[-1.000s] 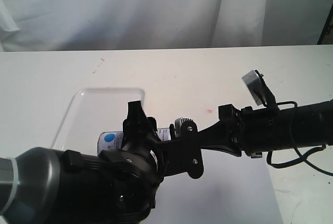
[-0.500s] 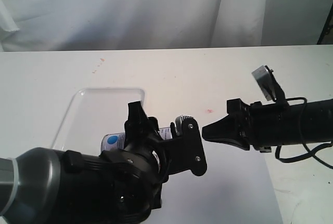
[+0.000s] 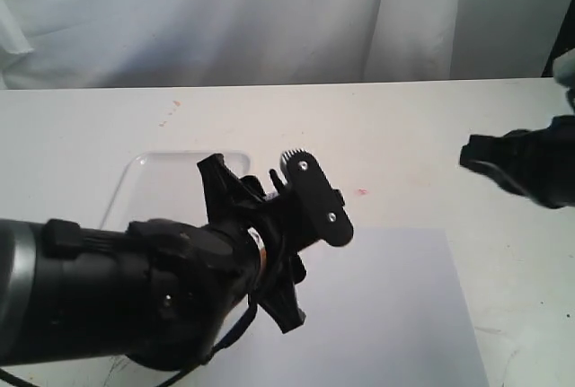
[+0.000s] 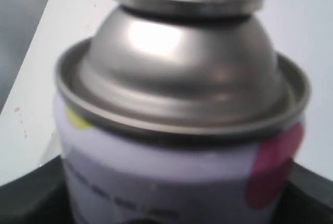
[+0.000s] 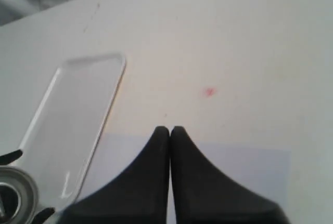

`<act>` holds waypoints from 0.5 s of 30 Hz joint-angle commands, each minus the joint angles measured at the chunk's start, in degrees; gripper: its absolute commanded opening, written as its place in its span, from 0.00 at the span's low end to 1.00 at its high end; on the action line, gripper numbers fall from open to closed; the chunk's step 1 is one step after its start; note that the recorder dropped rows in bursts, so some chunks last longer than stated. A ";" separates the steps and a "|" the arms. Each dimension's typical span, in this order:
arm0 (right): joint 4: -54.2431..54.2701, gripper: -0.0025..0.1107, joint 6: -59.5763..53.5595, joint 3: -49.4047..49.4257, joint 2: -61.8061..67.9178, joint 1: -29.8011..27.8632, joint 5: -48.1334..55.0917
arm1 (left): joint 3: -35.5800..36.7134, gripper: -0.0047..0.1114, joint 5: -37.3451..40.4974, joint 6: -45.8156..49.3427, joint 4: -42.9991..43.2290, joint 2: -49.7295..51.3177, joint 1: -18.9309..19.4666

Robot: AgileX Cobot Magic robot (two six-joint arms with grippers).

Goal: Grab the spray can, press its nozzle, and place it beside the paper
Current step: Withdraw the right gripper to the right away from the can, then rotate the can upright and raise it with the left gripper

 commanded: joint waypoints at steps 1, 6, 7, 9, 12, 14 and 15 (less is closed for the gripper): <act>0.77 0.02 -3.01 0.30 -9.78 -0.38 -11.27 | -0.63 0.04 -3.96 -2.68 -1.22 -3.76 3.43; 0.51 0.02 -8.28 0.30 -22.21 -0.38 -20.40 | -0.63 0.04 -7.47 -3.51 -1.40 -6.97 4.87; 0.15 0.02 -9.46 0.30 -24.86 -0.38 -21.15 | -0.63 0.04 -7.61 -3.83 -0.79 -7.41 4.87; -0.26 0.02 -12.30 0.55 -29.28 -0.38 -21.78 | -0.63 0.04 -8.28 -3.98 -0.56 -8.10 4.87; -0.38 0.02 -14.71 2.46 -36.44 -0.38 -21.44 | -0.63 0.04 -10.14 -4.11 -0.56 -8.91 4.87; -0.78 0.02 -14.83 5.26 -40.76 -0.38 -19.96 | -0.63 0.04 -12.29 -4.23 -0.43 -9.49 4.87; -0.78 0.02 -14.83 6.96 -42.38 -0.38 -19.13 | -0.63 0.04 -12.71 -4.23 -0.35 -9.90 4.87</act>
